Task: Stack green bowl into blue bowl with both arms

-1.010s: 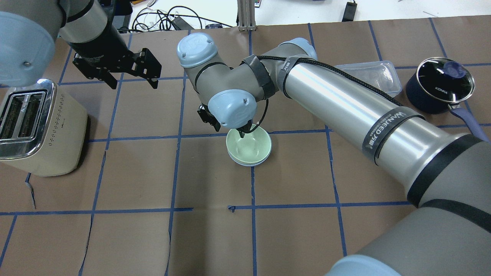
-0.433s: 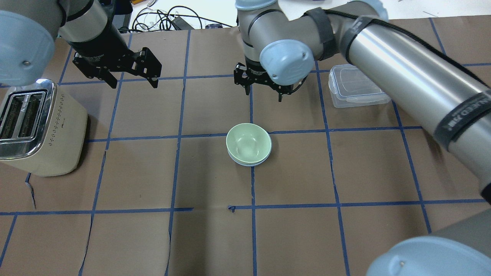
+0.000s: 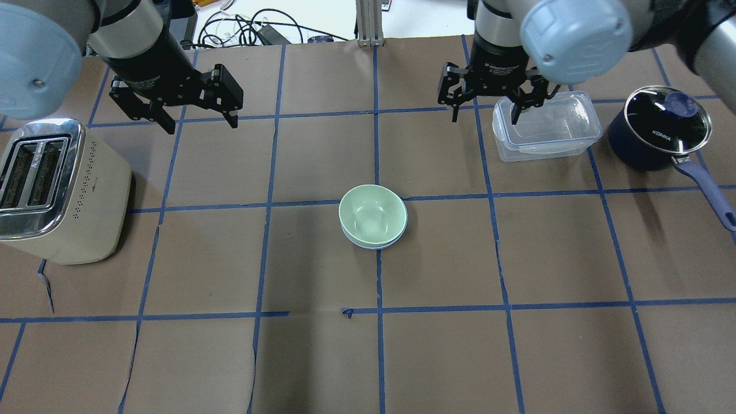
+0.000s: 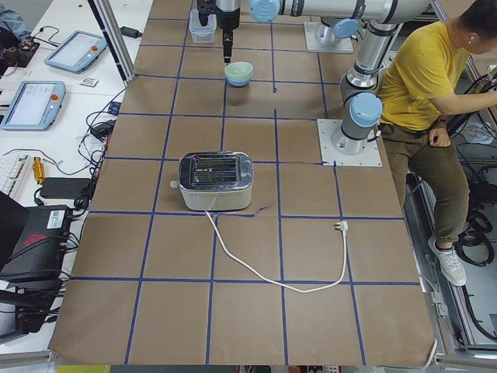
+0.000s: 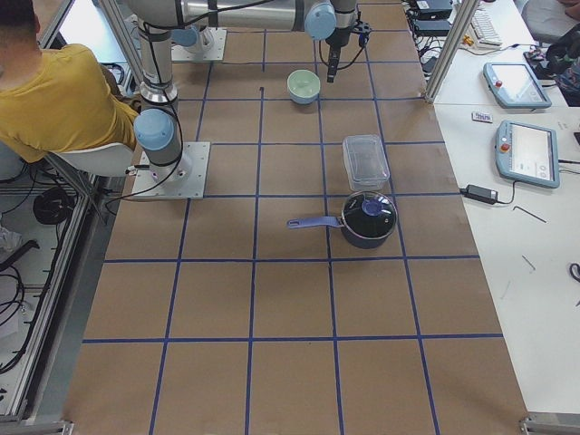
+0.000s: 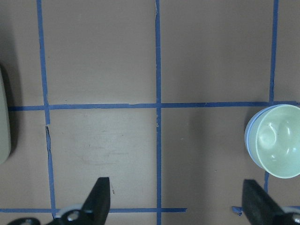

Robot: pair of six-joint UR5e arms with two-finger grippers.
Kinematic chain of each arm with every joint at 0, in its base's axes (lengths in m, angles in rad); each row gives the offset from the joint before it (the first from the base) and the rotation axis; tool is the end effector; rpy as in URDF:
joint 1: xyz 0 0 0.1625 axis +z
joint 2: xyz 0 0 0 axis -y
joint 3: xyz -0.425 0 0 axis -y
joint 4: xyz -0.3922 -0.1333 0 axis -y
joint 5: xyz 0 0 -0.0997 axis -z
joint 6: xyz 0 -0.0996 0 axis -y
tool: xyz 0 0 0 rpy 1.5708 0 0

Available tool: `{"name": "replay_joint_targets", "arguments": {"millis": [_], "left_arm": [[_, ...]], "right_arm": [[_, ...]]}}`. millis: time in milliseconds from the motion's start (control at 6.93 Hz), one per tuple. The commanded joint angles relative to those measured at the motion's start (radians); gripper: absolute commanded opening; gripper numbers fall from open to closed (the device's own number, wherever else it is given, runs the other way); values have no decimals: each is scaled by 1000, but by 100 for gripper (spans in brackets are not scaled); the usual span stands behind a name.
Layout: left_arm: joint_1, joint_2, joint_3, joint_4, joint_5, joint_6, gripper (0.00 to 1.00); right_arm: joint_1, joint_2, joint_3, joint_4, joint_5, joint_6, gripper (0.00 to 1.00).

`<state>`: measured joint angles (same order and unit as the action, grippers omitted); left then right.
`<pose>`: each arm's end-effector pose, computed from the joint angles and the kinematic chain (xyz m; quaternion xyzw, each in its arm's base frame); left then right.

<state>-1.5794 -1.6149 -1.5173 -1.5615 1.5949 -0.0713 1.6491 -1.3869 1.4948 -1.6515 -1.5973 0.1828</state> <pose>-0.1353 -0.5113 0.4931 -0.0315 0.9994 -0.0098 0.0117 0.1744 -0.5526 0.4359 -0.0520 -0.9985 -0.0118 0.0149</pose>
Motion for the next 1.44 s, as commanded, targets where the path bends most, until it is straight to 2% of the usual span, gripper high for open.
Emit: {"name": "replay_joint_targets", "arguments": {"millis": [0,433,1298], "left_arm": [[-1,1,0,4,-6,-12,100],[-1,0,2,6,-7,-12,100],[-1,0,0,6,-7,-12,100]], "right_arm": [[-92,-156,141,10,-1,-117,98],[-123,-193,153,74,-1,-151,100],[-123,-201,131,102,-1,-152,100]]}}
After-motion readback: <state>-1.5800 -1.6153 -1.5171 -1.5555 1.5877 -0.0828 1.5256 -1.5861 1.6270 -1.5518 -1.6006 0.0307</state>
